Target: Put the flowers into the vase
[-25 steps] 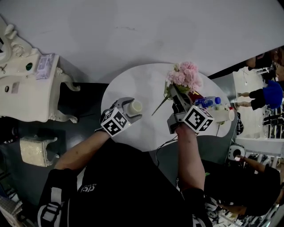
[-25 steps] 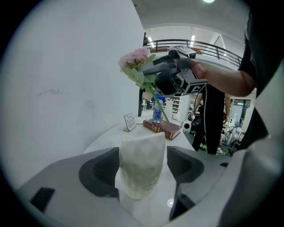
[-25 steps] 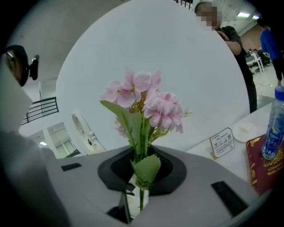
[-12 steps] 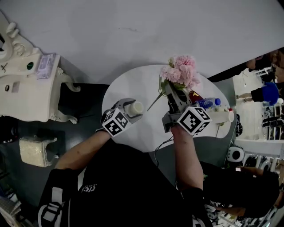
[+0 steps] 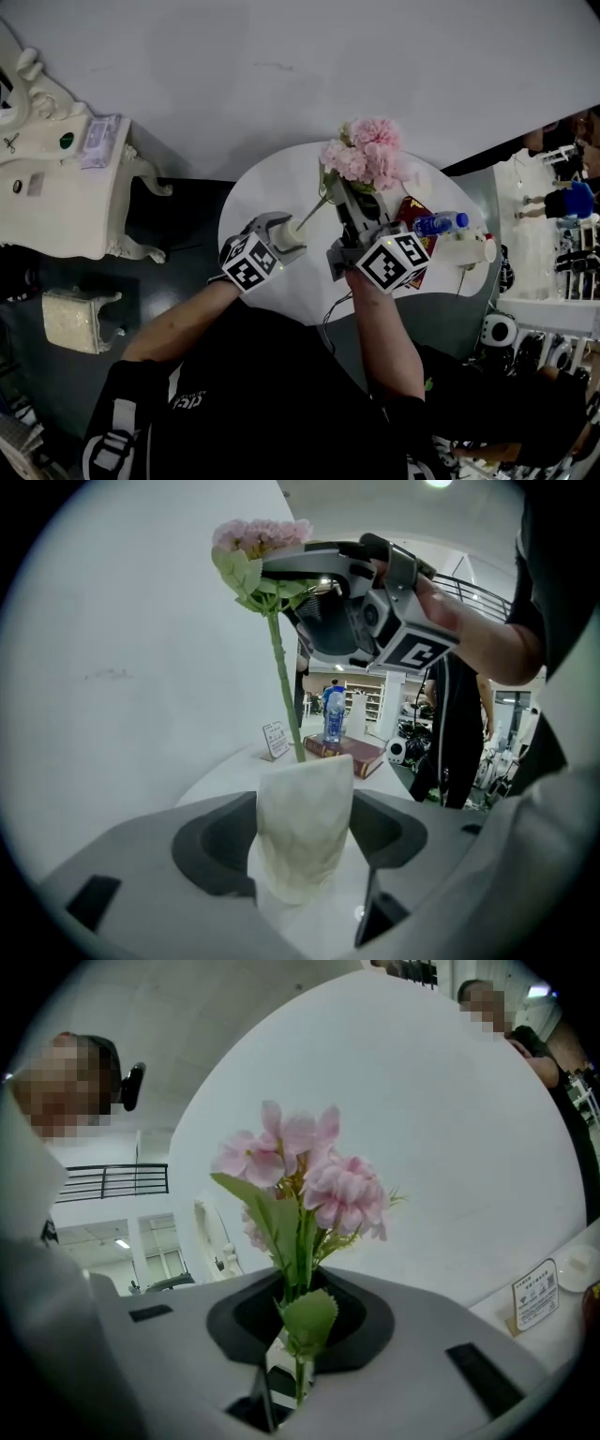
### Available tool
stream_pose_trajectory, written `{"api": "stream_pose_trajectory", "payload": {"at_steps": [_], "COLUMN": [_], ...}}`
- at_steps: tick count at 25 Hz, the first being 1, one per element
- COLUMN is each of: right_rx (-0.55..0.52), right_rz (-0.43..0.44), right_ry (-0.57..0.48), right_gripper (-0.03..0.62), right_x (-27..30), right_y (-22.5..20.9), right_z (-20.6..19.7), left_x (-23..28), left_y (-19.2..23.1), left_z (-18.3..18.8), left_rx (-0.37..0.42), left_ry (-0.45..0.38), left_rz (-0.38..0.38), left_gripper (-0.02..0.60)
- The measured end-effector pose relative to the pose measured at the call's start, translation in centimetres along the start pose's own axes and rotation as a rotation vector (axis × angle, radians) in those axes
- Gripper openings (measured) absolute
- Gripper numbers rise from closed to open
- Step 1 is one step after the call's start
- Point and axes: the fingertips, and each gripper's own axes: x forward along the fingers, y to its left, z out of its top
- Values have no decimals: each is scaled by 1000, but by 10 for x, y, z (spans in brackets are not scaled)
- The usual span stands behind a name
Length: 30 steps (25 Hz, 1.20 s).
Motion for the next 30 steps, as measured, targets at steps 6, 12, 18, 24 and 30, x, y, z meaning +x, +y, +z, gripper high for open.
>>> {"api": "stream_pose_trajectory", "payload": {"at_steps": [6, 12, 18, 24, 30], "right_rx": [-54, -73, -75, -70, -50], "right_rz": [14, 24, 14, 14, 9], "right_ry": [-6, 1, 33, 49, 89], "right_gripper": [77, 77, 77, 77, 77], "right_x": [-5, -9, -13, -17, -19], "right_y": [5, 6, 2, -2, -2], "right_z": [-8, -20, -34, -48, -68], "left_x": [2, 3, 2, 1, 0], "left_y": [-3, -5, -6, -6, -6], "left_z": [5, 8, 11, 12, 14], "left_rx": [-1, -4, -9, -14, -16], "left_ry": [-1, -5, -12, -15, -18], "left_rz": [3, 6, 14, 16, 16], "left_gripper": [311, 310, 311, 311, 311]}}
